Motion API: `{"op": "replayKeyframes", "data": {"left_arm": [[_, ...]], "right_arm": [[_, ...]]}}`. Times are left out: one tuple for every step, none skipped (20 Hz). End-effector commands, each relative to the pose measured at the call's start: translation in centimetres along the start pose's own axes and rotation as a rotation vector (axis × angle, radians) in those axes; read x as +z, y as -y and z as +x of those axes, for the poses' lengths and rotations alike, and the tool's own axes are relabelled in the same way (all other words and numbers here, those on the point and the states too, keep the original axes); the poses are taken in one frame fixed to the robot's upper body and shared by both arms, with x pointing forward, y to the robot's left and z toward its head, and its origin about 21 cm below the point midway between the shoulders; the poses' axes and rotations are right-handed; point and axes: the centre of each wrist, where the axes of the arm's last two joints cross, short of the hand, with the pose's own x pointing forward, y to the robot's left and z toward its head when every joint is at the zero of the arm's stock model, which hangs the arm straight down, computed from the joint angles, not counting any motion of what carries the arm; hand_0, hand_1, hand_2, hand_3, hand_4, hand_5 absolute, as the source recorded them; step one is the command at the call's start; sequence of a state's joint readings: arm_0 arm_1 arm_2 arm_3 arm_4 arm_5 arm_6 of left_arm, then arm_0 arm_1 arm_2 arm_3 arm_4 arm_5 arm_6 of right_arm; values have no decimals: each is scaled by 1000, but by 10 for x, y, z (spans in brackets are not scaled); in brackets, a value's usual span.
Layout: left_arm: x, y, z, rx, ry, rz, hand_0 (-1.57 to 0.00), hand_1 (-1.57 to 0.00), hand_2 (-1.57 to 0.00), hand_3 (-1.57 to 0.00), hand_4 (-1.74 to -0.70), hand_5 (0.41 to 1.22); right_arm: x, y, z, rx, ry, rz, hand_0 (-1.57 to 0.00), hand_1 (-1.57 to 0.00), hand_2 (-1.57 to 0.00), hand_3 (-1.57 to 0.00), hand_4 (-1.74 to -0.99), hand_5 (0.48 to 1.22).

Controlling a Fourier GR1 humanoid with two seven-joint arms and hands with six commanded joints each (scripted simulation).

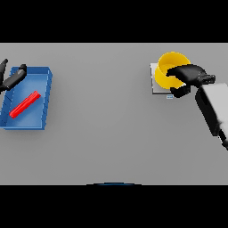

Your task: Pick up the red beaker and tilt it to pour out 1 green nut into yellow bowl. Pick up the yellow bowl and place it on the metallic measuring scale.

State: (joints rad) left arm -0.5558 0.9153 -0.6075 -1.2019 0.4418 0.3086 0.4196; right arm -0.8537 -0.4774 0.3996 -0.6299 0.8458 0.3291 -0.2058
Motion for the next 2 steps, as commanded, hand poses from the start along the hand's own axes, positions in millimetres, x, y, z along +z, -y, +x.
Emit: {"op": "replayKeyframes", "data": {"left_arm": [[-1, -2, -2, -3, -3, -1, 1, 1, 1, 1, -720, 694], [0, 1, -1, -3, -6, -8, 1, 1, 1, 1, -720, 693]], "right_arm": [[0, -2, -2, -2, 5, 4, -49, -79, -129, -297, -1412, 771], [0, -4, -2, -4, 3, 6, -39, -63, -103, -272, -1410, 759]]}}
